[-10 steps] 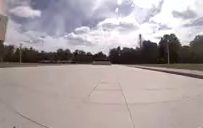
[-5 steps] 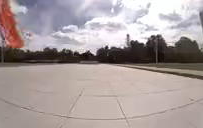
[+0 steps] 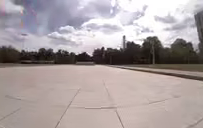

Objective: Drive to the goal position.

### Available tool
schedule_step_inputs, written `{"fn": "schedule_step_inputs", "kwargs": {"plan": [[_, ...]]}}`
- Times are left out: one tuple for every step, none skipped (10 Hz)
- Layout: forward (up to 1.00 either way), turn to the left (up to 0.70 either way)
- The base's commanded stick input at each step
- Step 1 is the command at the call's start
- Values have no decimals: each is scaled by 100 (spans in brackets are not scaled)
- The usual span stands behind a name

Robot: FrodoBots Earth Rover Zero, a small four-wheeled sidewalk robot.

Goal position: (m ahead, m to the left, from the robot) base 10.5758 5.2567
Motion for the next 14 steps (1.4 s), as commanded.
{"fn": "schedule_step_inputs", "kwargs": {"plan": [[100,0],[100,0],[100,0],[100,0],[100,0],[100,0],[100,0],[100,0],[100,0],[100,0],[100,0],[100,0],[100,0],[100,0]]}}
